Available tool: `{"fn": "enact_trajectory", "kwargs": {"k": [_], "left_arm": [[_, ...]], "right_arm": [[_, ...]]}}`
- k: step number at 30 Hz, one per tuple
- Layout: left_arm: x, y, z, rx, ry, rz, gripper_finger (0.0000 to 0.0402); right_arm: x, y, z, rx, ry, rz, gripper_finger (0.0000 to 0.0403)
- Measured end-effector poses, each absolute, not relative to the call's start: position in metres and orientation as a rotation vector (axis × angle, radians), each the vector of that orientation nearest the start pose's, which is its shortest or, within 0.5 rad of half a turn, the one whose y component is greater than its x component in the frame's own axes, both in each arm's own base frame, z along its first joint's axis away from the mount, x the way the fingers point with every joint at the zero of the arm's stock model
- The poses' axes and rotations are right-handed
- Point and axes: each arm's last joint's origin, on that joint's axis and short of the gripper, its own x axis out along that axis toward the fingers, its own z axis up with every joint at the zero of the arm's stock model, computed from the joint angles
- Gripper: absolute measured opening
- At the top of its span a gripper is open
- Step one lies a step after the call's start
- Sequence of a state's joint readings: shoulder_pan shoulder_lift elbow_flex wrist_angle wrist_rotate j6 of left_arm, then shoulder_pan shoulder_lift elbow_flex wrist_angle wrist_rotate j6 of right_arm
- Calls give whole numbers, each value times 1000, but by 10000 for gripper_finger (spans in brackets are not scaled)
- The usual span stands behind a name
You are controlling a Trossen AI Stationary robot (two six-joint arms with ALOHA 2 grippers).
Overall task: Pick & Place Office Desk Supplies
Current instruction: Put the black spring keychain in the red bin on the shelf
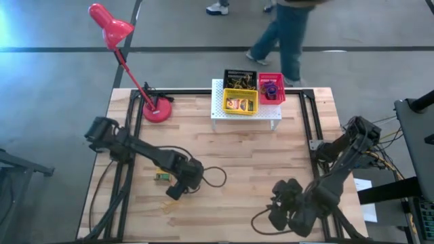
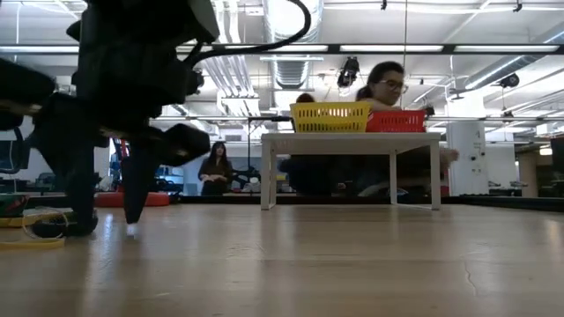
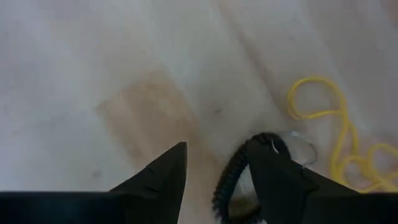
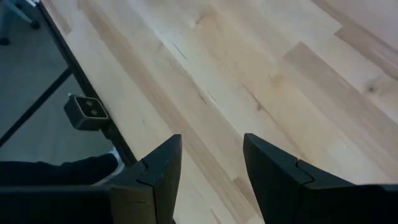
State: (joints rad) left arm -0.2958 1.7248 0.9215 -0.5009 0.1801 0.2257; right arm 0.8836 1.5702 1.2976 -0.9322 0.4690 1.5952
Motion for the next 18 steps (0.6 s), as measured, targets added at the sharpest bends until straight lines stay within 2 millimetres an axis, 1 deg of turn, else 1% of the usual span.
{"fn": "enact_trajectory", "kwargs": {"k": [3,6,13,18], "left_arm": [[288,-94,127,301,1262,-600,173],[288,-94,126,308,1267,-607,172],[284,-92,139,331,1242,-582,158],[278,-90,144,329,1273,-588,146]], "right_arm": [[201,228,274,699,917,-412,166],[199,229,274,691,919,-407,166],[198,227,274,650,930,-410,166],[197,226,273,641,935,-419,166]]}}
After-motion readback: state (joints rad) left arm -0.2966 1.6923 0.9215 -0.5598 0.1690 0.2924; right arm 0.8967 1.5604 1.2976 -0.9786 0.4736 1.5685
